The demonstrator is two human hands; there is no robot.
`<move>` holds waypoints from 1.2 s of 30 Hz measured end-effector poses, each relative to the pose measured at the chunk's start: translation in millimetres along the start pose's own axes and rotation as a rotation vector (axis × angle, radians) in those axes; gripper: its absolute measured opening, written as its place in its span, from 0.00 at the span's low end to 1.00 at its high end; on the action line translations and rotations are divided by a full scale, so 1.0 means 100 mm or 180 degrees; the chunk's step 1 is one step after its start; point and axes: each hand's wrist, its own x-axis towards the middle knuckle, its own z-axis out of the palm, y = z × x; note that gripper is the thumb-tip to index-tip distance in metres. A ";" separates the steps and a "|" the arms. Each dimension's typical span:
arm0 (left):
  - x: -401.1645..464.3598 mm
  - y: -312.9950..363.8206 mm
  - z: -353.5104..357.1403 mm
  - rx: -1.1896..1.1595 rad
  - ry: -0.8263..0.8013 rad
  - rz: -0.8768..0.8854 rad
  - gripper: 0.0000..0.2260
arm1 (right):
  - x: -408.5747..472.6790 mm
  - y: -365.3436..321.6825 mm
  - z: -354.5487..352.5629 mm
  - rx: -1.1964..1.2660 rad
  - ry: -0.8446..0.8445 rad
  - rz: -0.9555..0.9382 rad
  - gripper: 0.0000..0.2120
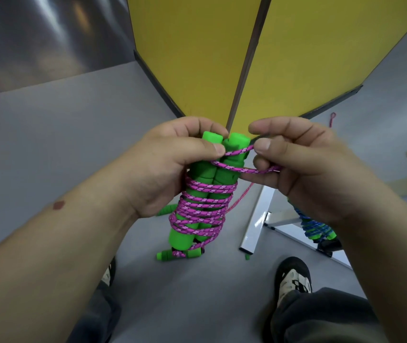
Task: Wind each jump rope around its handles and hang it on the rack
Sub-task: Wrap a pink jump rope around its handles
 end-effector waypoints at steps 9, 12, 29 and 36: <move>0.03 -0.01 0.06 0.0688 0.0101 -0.0076 0.10 | 0.02 0.04 0.08 -0.0006 0.0050 -0.0611 0.10; 0.02 0.00 0.06 0.0753 -0.0126 -0.0188 0.10 | 0.02 0.03 0.09 0.0002 -0.0056 -0.0725 0.11; -0.02 0.00 0.12 0.1352 -0.0217 0.0087 0.10 | 0.03 0.04 0.13 0.0261 0.0367 -0.0130 0.06; -0.02 0.00 0.09 0.0886 -0.0453 0.0023 0.13 | 0.02 0.04 0.19 0.0058 0.0555 0.0107 0.05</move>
